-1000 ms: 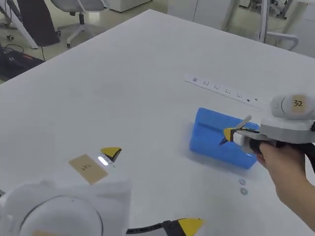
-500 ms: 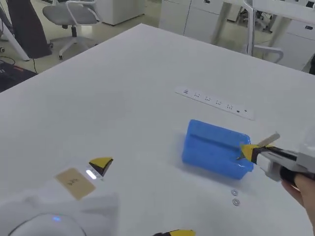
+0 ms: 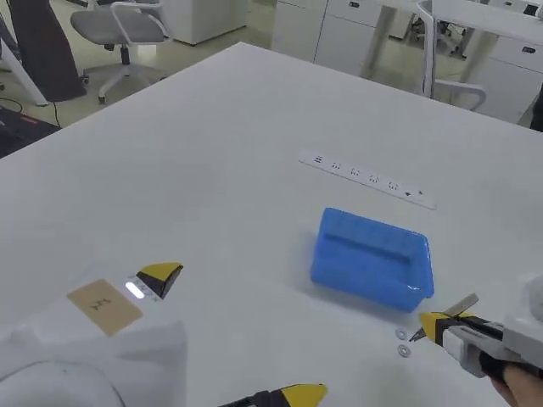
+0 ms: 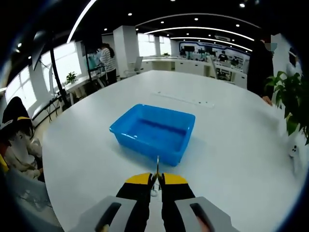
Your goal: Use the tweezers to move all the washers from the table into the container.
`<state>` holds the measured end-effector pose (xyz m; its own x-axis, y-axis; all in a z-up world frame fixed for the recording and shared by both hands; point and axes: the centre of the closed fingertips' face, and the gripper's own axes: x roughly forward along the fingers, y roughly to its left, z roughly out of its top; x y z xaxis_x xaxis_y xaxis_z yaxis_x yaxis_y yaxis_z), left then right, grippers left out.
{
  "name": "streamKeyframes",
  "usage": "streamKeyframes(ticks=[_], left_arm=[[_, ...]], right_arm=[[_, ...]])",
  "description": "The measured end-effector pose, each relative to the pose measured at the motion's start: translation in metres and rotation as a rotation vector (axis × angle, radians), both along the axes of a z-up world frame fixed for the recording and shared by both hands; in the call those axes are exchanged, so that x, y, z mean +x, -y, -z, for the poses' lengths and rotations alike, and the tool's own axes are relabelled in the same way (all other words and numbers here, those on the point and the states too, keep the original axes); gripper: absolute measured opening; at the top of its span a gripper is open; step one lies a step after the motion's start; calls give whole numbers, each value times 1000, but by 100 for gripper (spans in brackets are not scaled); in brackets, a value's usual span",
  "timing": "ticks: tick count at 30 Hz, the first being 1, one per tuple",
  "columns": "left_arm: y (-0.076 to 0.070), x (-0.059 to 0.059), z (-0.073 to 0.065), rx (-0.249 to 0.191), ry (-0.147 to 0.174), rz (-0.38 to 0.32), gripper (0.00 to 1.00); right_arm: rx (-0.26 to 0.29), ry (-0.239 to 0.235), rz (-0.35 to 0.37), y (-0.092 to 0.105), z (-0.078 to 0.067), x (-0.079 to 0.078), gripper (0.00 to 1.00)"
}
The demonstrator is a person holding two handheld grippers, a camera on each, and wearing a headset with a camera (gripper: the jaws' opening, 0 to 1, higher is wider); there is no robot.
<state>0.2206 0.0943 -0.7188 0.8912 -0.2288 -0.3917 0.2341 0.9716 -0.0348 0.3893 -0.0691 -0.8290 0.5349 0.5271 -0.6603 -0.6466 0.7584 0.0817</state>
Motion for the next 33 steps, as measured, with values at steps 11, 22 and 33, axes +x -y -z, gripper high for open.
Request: streamKeyframes(ticks=[11,22,33], left_arm=[[-2,-2,5,10,-14,-4,97],[-2,-2,4,15,-11,-4,96],[-6,-2,-4,34,13,-2,96]], right_arm=[[-34,-12,-15,-1,11,1,4],[-86,25,-68,-7,12,-4,3],[-58,2,-27,-5,3,-4,2]])
